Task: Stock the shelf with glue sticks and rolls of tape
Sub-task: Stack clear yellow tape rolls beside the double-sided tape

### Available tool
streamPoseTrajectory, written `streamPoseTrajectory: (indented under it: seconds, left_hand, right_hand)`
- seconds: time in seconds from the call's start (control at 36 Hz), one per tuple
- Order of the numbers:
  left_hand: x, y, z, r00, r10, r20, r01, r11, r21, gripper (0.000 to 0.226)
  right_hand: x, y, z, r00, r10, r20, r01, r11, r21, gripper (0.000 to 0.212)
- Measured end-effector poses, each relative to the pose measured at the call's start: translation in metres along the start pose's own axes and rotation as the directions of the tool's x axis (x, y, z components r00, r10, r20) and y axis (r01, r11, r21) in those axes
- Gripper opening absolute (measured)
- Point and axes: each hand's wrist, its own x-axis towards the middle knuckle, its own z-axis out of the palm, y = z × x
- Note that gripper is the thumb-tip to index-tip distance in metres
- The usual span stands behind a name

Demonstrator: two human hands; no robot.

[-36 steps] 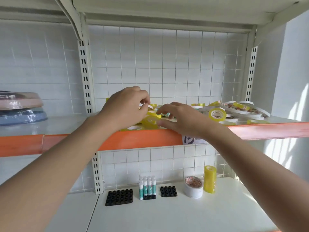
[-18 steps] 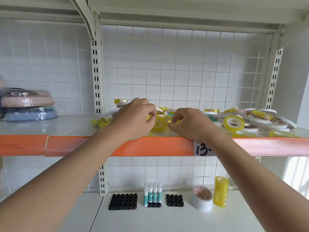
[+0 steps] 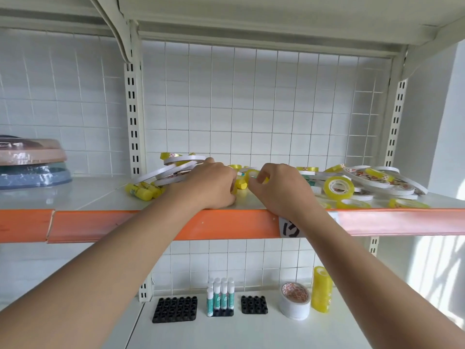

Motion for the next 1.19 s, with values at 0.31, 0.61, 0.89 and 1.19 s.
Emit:
streamPoseTrajectory:
  seconds: [0.31,0.61,0.89,1.19]
  left_hand:
    - [-0.008,0.008,-0.008,0.925,-0.069,-0.374,-0.004,0.981,-0.193,0.019]
    - [-0.115,0.023,-0.024,0.733,0.03,-0.679,-0.236,0.948,-0.213,0.023]
    - [-0.197,0.027,0.057,0.823,0.042,-0.566,-0.267,0.909,-0.321,0.024]
    - [-0.197,0.074,0.178,0.942,0.026,-0.334,-0.2,0.843,-0.499,0.025]
  right_hand:
    - [-0.01,-0.006,-0.001,0.924,-0.07,-0.376,0.057,0.997,-0.046,0.026]
    - [-0.089,-0.006,-0.006,0.738,-0.309,-0.6,0.293,0.948,-0.127,0.019]
    - [-0.199,0.026,0.036,0.854,-0.271,-0.444,0.227,0.962,-0.15,0.02]
    - [-0.264,0.098,0.074,0.964,-0.047,-0.262,0.009,0.99,-0.143,0.023]
